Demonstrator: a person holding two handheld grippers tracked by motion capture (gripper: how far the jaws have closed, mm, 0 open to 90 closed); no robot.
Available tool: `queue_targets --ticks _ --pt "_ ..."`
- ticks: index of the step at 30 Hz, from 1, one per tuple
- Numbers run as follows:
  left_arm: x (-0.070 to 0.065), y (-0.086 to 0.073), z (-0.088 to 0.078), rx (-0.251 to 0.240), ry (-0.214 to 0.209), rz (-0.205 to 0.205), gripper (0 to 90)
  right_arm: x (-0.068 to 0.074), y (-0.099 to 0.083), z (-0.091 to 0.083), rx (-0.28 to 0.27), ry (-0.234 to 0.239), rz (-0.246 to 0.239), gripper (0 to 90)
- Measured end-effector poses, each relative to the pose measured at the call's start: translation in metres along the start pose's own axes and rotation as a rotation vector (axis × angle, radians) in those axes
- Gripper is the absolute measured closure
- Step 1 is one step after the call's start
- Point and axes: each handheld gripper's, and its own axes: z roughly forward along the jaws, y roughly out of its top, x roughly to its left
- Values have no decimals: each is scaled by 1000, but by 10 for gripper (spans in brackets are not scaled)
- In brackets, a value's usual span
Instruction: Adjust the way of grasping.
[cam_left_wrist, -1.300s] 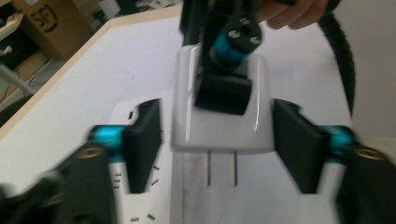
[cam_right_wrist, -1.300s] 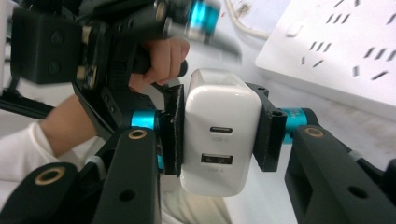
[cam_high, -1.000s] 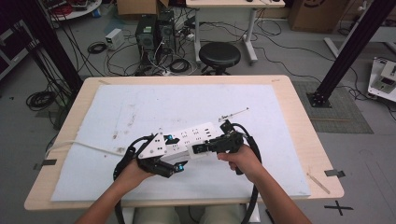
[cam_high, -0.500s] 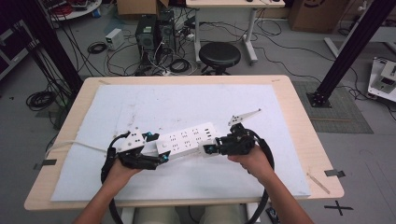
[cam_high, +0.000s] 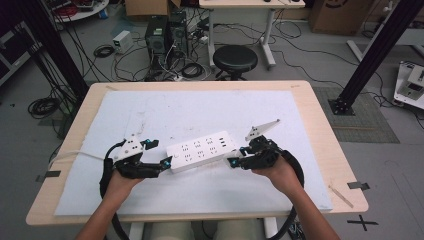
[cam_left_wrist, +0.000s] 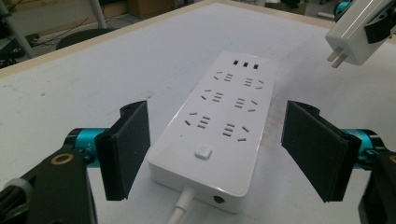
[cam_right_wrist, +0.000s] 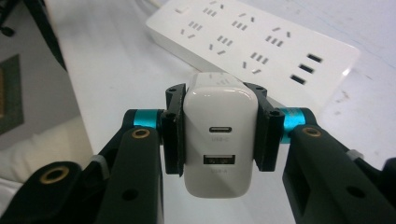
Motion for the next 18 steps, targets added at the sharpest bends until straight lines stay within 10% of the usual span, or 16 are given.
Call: queue_targets --ticks 18 --pt "11 -4 -15 -24 38 -28 239 -6 -5 -24 94 -163 -69 632"
